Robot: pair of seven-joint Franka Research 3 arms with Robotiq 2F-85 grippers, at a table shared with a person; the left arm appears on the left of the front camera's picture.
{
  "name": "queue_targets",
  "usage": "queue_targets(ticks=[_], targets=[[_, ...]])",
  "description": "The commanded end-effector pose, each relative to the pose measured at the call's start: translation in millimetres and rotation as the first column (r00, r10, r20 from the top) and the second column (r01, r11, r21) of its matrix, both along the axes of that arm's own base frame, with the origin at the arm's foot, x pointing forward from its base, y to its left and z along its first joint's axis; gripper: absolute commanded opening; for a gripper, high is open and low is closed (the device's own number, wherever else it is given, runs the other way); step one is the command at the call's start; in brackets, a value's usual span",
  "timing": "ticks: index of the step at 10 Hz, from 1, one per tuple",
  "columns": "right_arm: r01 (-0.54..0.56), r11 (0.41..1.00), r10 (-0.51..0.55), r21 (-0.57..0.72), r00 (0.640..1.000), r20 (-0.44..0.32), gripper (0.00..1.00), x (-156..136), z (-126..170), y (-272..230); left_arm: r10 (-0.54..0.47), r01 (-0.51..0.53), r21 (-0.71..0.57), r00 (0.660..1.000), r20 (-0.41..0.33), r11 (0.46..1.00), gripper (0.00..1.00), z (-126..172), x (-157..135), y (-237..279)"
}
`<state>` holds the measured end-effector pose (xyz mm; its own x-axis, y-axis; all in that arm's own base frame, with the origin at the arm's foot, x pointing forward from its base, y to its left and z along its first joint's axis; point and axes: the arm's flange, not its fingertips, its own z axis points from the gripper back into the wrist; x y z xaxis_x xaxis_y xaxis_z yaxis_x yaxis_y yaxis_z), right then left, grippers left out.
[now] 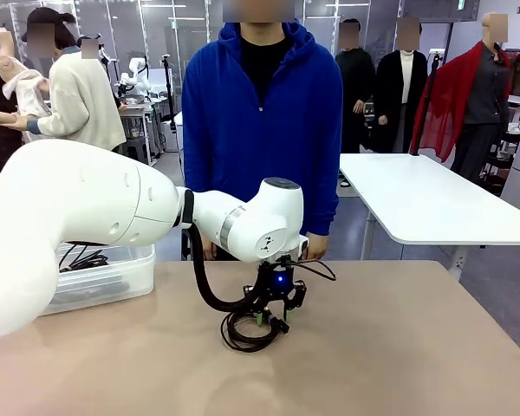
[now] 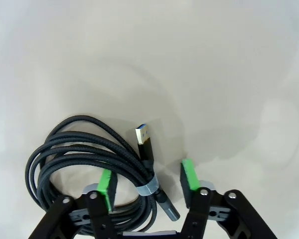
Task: Organize and store the cables.
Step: Place the USB Extension Cable into the Organizing box.
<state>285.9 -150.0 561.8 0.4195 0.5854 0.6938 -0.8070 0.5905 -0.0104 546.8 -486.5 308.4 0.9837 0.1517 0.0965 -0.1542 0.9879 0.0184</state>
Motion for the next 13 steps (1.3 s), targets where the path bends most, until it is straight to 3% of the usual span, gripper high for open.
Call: queue_targets(ticks=[1, 3, 7, 8, 10, 13], targets=[[-0.003, 1.000, 0.003, -0.003, 1.000, 0.010, 1.00, 1, 0, 0, 0.053, -0.055, 0.050, 0.998, 0.042, 0.997, 0.00, 6, -14, 9], [-0.003, 1.000, 0.003, -0.003, 1.000, 0.010, 1.00, 1, 0, 0, 0.058, -0.061, 0.060, 0.997, 0.042, 0.996, 0.04, 6, -14, 8], [-0.003, 1.000, 0.003, -0.003, 1.000, 0.010, 1.00, 1, 0, 0, 0.046, -0.049, 0.055, 0.998, 0.051, 0.997, 0.00, 8, -18, 12], [-0.003, 1.000, 0.003, -0.003, 1.000, 0.010, 1.00, 1, 0, 0, 0.018, -0.020, 0.073, 0.999, 0.033, 0.997, 0.00, 16, -20, 13], [-0.003, 1.000, 0.003, -0.003, 1.000, 0.010, 1.00, 1, 0, 0, -0.084, 0.081, 0.043, 0.994, 0.072, 0.996, 0.00, 53, -32, 19], [-0.003, 1.000, 0.003, -0.003, 1.000, 0.010, 1.00, 1, 0, 0, -0.105, 0.096, 0.088, 0.989, 0.102, 0.992, 0.00, 90, -48, 34]])
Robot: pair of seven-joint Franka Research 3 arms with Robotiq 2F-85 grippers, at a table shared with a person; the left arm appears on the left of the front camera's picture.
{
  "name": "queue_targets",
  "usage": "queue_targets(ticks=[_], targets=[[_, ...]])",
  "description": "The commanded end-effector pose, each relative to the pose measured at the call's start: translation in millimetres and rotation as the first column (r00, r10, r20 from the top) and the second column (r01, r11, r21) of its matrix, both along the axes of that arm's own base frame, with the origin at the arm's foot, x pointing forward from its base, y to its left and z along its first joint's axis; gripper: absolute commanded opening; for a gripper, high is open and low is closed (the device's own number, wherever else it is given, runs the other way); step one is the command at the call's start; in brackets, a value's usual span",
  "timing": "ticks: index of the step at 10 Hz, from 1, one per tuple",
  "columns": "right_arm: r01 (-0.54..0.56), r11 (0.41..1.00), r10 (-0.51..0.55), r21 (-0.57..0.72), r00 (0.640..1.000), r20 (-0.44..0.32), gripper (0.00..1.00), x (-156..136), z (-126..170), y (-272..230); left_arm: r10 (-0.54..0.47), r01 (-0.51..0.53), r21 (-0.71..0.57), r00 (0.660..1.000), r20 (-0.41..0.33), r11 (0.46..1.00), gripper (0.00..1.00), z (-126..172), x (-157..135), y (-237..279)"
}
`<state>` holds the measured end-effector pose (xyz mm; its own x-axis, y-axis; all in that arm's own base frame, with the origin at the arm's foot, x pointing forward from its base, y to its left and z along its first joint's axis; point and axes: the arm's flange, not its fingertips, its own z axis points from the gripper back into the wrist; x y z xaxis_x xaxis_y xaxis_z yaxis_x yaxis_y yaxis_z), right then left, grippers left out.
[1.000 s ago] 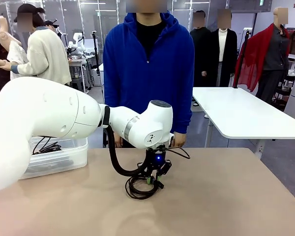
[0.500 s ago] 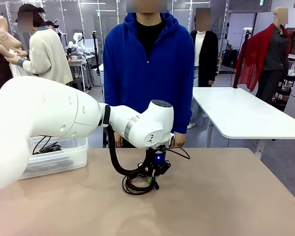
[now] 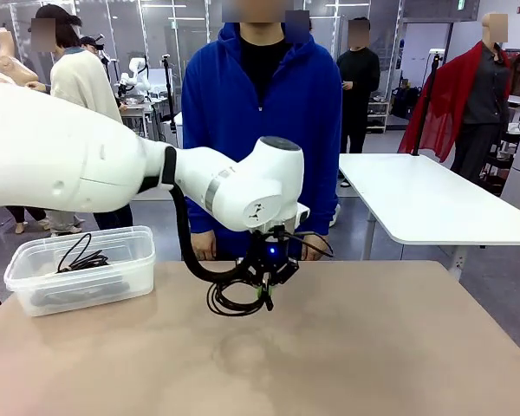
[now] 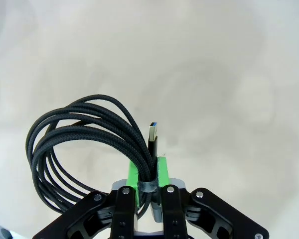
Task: Organize and store the cables.
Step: Place the USB Extension Cable into the Organizing box.
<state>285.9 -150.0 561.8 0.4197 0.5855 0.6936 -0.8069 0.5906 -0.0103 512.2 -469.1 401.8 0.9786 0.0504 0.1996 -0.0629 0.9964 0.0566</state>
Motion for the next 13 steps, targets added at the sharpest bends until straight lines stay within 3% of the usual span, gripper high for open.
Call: queue_targets(ticks=[1, 3, 4, 10, 11, 13], targets=[[-0.003, 1.000, 0.003, -0.003, 1.000, 0.010, 1.00, 1, 0, 0, -0.015, 0.014, 0.028, 1.000, 0.015, 1.000, 0.00, 0, -15, 16], [-0.003, 1.000, 0.003, -0.003, 1.000, 0.010, 1.00, 1, 0, 0, -0.074, 0.074, 0.061, 0.997, -0.016, 0.995, 0.00, 2, -16, 11], [-0.003, 1.000, 0.003, -0.003, 1.000, 0.010, 1.00, 1, 0, 0, -0.012, 0.012, 0.013, 1.000, 0.012, 1.000, 0.00, 10, -7, 6], [-0.003, 1.000, 0.003, -0.003, 1.000, 0.010, 1.00, 1, 0, 0, -0.012, 0.012, 0.013, 1.000, 0.012, 1.000, 0.00, 10, -7, 6], [-0.003, 1.000, 0.003, -0.003, 1.000, 0.010, 1.00, 1, 0, 0, -0.021, 0.021, 0.013, 1.000, 0.003, 1.000, 0.17, 9, -6, 6], [-0.003, 1.000, 0.003, -0.003, 1.000, 0.010, 1.00, 1, 0, 0, -0.014, 0.015, -0.021, 0.999, 0.031, 1.000, 0.17, 32, -11, 25]])
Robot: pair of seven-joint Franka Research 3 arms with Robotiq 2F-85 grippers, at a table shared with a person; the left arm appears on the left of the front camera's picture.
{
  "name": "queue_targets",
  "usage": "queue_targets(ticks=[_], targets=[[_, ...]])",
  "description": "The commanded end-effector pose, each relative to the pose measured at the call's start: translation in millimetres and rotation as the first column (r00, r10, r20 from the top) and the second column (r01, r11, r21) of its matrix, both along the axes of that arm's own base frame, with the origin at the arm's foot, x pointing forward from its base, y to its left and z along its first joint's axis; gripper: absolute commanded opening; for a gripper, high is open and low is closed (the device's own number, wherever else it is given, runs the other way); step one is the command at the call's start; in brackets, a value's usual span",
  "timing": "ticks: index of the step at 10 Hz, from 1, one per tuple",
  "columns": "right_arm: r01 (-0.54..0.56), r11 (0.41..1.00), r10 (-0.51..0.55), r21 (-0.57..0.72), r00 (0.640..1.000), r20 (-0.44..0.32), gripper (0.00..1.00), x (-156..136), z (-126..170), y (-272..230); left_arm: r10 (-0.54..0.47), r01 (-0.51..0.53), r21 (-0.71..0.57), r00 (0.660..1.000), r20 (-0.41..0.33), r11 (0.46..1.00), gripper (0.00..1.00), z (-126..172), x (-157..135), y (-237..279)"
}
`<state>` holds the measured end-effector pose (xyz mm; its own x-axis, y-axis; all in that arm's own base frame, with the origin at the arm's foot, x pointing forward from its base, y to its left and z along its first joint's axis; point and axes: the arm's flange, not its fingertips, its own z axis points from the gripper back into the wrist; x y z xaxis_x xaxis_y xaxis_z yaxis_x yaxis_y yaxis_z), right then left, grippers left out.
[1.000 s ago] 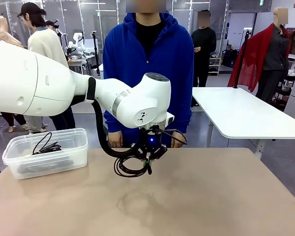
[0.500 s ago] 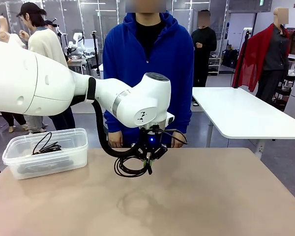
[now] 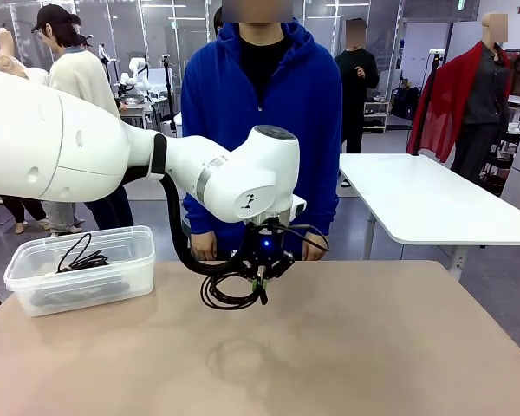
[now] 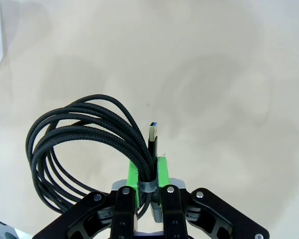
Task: Organize and store the cables.
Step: Place the USB Extension Cable into the Organizing box.
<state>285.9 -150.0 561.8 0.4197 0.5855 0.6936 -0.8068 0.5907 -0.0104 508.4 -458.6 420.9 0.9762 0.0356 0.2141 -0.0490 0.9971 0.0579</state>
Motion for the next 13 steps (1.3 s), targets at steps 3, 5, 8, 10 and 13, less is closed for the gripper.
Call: queue_targets(ticks=[3, 5, 8, 10, 13], targets=[[-0.003, 1.000, 0.003, -0.003, 1.000, 0.010, 1.00, 1, 0, 0, -0.119, 0.122, -0.048, 0.991, 0.052, 0.991, 0.17, 41, -31, 60], [-0.003, 1.000, 0.003, -0.003, 1.000, 0.010, 1.00, 1, 0, 0, -0.194, 0.202, -0.078, 0.976, 0.098, 0.976, 0.17, 58, -47, 102], [-0.003, 1.000, 0.003, -0.003, 1.000, 0.010, 1.00, 1, 0, 0, -0.299, 0.305, -0.039, 0.948, 0.109, 0.951, 0.17, 70, -59, 173], [-0.003, 1.000, 0.003, -0.003, 1.000, 0.010, 1.00, 1, 0, 0, -0.285, 0.287, 0.000, 0.952, 0.112, 0.958, 0.17, 69, -60, 212], [-0.003, 1.000, 0.003, -0.003, 1.000, 0.010, 1.00, 1, 0, 0, -0.253, 0.265, -0.071, 0.957, 0.140, 0.962, 0.17, 69, -64, 241]])
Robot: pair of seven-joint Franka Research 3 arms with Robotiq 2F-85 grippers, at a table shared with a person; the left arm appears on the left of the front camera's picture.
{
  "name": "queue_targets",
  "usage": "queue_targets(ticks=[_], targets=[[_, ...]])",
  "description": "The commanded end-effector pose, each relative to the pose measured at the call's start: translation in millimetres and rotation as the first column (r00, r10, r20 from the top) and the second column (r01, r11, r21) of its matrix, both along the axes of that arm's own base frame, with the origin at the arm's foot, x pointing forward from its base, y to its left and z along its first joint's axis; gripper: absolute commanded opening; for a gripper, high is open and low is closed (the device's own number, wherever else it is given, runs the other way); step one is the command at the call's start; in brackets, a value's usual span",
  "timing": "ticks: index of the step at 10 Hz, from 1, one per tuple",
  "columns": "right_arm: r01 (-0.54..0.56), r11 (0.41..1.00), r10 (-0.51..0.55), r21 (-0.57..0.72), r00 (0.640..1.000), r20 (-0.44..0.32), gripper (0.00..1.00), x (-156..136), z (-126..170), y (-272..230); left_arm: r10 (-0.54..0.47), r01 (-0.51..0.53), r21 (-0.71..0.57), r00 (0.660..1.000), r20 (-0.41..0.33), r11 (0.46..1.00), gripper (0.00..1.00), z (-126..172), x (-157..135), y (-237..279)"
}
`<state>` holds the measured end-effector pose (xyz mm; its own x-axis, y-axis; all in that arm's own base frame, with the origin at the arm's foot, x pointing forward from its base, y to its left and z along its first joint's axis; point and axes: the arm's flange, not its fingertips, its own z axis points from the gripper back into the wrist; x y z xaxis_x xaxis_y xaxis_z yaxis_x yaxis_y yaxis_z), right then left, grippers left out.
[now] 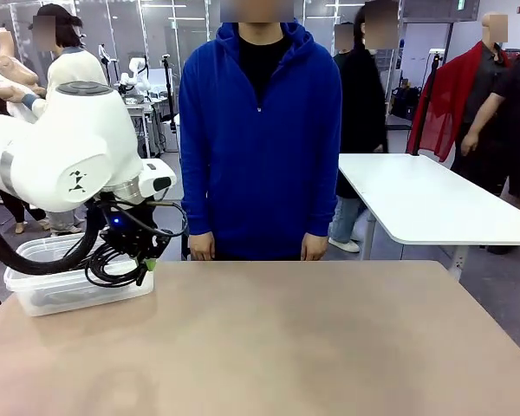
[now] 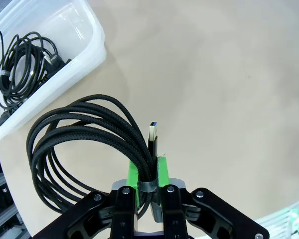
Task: Organize and store the cables.
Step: Place the USB Extension Cable into the Organizing box.
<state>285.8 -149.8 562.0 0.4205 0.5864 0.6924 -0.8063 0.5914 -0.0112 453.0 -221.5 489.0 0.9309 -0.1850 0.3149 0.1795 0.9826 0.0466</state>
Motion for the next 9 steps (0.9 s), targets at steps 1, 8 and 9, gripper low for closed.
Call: queue_targets(ticks=[1, 8, 9], targets=[[-0.004, 1.000, 0.004, -0.001, 1.000, 0.010, 1.00, 1, 0, 0, -0.010, 0.010, 0.024, 1.000, -0.003, 1.000, 0.17, -1, 1, -7], [-0.004, 1.000, 0.004, -0.001, 1.000, 0.010, 1.00, 1, 0, 0, -0.052, 0.052, 0.004, 0.998, 0.045, 0.999, 0.17, 13, -5, 7], [-0.004, 1.000, 0.004, -0.001, 1.000, 0.010, 1.00, 1, 0, 0, -0.074, 0.075, -0.014, 0.996, 0.044, 0.997, 0.17, 24, -5, 27]])
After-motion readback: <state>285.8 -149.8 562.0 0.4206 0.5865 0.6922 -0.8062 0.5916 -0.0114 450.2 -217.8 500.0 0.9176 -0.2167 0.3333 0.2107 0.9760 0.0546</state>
